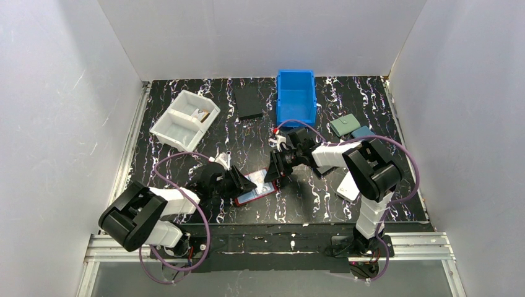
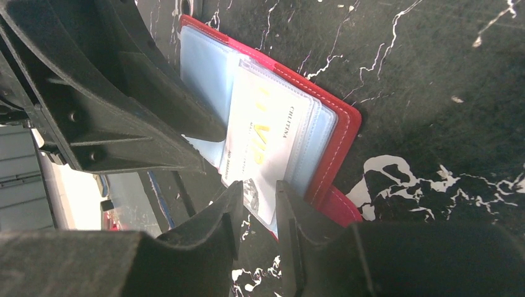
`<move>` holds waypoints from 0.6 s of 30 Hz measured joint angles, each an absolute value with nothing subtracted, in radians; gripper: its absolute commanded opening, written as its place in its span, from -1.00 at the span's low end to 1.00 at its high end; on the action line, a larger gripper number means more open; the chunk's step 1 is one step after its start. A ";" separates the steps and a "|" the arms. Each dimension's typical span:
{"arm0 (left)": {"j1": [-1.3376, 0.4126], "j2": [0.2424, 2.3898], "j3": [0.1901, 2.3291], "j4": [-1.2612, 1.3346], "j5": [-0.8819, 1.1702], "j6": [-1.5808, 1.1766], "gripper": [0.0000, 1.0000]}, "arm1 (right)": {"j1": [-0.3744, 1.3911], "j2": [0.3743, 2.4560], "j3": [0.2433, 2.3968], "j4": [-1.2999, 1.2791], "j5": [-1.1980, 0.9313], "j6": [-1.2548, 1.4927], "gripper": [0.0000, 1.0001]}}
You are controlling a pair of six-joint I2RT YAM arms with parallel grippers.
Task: Take the credit cards out of the card holder
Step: Move the storage box to the center of the board.
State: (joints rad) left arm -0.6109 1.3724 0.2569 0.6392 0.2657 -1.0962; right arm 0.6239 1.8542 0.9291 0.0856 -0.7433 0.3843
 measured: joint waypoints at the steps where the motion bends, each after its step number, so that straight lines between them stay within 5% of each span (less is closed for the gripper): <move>1: -0.611 1.370 0.257 0.639 0.266 -1.095 -0.32 | 0.624 1.854 0.930 0.083 -0.743 0.384 -0.31; 18: -0.611 1.299 0.251 0.645 0.257 -1.089 -0.31 | 0.624 1.859 0.942 0.061 -0.734 0.365 -0.31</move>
